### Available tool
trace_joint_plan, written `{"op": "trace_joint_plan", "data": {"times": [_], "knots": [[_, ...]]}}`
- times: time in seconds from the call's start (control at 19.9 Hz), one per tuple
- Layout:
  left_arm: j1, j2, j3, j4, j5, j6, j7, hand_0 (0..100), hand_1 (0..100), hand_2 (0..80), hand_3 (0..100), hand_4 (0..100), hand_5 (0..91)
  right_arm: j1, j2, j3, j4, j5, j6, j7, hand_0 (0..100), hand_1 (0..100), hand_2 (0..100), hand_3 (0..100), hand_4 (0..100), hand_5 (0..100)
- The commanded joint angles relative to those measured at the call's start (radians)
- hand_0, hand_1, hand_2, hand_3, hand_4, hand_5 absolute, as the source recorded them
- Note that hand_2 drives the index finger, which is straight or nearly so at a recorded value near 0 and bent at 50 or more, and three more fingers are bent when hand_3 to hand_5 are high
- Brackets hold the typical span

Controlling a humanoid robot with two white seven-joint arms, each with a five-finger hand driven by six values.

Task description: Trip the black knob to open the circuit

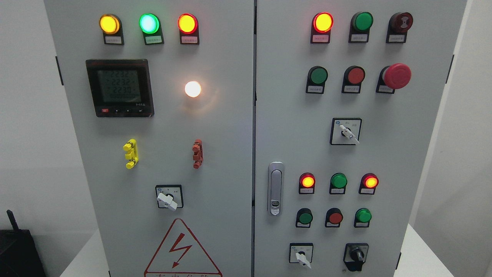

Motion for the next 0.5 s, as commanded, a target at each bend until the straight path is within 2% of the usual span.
{"op": "trace_joint_plan", "data": {"times": [0.0,0.2,0.45], "knots": [[0.0,0.0,0.0,-0.025,0.0,0.0,0.0,12,39,0.0,0,0,0.0,-0.041,-0.024,-0.023,-0.129,-0.015,-0.007,0.004,0,10,0,8,0,0],[0.0,0.0,0.0,-0.025,0.0,0.0,0.0,12,39,0.0,0,0,0.0,-0.066,-0.024,-0.026,-0.141,-0.017,-0.011,-0.036,0,10,0,24,16,0],[0.0,0.0,0.0,-0.027,0.0,0.0,0.0,12,39,0.0,0,0,0.0,-0.06,-0.024,-0.02,-0.253,-0.014,-0.017,-0.039,0,10,0,25,17,0]]}}
